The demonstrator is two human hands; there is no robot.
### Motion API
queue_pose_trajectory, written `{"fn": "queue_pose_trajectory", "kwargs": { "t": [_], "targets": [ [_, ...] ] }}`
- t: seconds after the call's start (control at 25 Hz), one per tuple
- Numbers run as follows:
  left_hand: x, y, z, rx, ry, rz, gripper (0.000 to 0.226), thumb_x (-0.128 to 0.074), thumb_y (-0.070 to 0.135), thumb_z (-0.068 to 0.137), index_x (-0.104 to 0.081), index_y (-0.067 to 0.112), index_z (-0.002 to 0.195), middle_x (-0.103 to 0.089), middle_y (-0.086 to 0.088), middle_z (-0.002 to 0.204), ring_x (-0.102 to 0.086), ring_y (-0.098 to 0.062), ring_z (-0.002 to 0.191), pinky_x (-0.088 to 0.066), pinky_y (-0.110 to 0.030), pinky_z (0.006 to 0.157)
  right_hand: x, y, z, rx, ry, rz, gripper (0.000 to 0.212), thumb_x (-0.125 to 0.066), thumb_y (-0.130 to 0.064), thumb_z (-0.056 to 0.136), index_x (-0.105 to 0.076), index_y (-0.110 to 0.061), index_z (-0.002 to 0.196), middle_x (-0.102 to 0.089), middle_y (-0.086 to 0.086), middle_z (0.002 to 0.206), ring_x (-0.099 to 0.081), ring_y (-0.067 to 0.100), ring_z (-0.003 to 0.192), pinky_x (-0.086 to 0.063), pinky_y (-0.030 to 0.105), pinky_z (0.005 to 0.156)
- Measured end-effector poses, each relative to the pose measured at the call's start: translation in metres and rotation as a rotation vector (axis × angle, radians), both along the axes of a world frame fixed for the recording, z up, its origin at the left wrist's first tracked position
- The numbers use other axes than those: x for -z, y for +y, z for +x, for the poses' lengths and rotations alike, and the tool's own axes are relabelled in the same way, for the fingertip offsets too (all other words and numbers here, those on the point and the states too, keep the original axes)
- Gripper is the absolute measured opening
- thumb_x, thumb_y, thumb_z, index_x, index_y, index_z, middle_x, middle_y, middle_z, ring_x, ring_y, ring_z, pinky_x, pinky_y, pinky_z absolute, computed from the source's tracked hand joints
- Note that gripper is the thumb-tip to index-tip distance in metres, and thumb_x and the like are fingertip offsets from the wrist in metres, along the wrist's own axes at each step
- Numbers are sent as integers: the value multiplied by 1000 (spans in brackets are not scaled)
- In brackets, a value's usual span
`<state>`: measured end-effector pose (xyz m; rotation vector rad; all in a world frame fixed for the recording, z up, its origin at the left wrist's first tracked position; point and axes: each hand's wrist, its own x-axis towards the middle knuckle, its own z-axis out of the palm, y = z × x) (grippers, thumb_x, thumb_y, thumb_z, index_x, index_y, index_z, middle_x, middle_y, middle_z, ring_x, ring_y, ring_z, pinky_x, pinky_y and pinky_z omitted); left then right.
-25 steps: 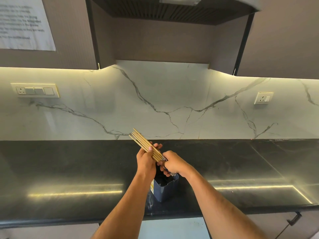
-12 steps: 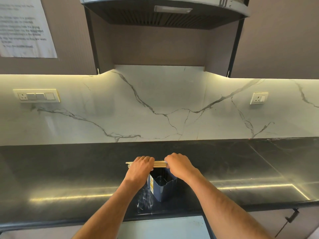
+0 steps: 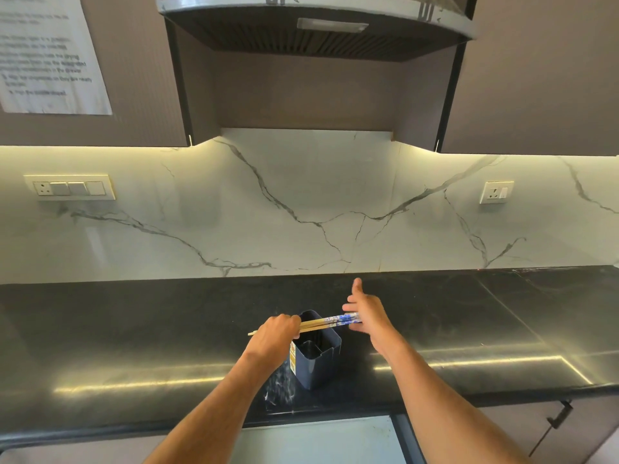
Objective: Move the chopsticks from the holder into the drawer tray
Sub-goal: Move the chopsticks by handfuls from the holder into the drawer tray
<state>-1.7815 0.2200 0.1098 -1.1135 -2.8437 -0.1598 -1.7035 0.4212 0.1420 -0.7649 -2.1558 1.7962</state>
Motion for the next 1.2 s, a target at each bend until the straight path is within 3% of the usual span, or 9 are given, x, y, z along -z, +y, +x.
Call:
{"fn": "queue_pose_trajectory", "kwargs": {
  "t": [0.04,0.12,0.32,0.4,0.48,0.56,0.72,0.84,1.2],
  "targets": [
    [1,3,2,11,0,-10,8,-60,12,97,-59,17,104,-66,-3,95,-61,-18,75,-52,-31,66,3,-1,2,8,-7,-198,68,-35,-66,98,-65,-6,113,-73,11,110,-71,24,97,-59,45,91],
    [3,9,6,24,-15,-24,8,-61,17,98,-59,17,106,-66,-4,96,-58,-16,73,-45,-25,62,11,-3,4,32,20,-337,64,-35,-62,99,-66,-8,114,-73,12,111,-72,27,98,-60,40,84],
    [8,10,9,32,-41,-35,12,-61,23,98,-60,16,109,-67,-4,101,-65,-19,82,-40,-20,62,21,-4,9,47,5,-302,61,-33,-55,103,-69,-6,111,-75,11,107,-74,24,95,-61,36,81],
    [9,8,11,32,-33,-37,12,-62,21,98,-60,16,109,-67,-5,101,-61,-18,77,-39,-21,62,23,-5,11,31,-36,-116,59,-36,-56,103,-71,-8,103,-76,11,101,-75,23,90,-63,38,80],
    [8,6,13,25,-13,-40,10,-63,16,97,-60,16,106,-67,-6,100,-57,-17,73,-39,-22,60,21,-8,16,-6,-50,359,56,-41,-59,99,-69,-12,95,-76,8,100,-73,22,91,-61,40,81],
    [9,7,15,24,11,-48,11,-64,11,95,-60,15,105,-67,-8,100,-62,-22,79,-40,-26,61,15,-15,23,-153,-26,790,49,-52,-58,95,-68,-17,116,-73,-1,112,-71,19,101,-59,36,84],
    [5,11,23,45,40,-49,22,-67,14,94,-61,13,115,-68,-9,107,-67,-24,91,-48,-27,70,8,-33,25,-526,-158,1302,23,-70,-25,93,-67,-14,113,-73,8,102,-72,24,89,-56,34,75],
    [2,10,30,81,57,-60,28,-68,18,94,-60,13,120,-69,-9,111,-68,-23,93,-54,-29,81,10,-40,30,-525,-218,1428,16,-66,-11,94,-69,-8,109,-71,13,95,-71,27,84,-54,34,73],
    [21,-25,67,58,16,-84,30,-66,8,93,-61,11,123,-69,-14,109,-69,-29,95,-57,-36,83,29,-52,77,-431,-235,1418,13,-62,-2,92,-69,-12,93,-70,12,88,-69,29,80,-48,36,63]
  ]
}}
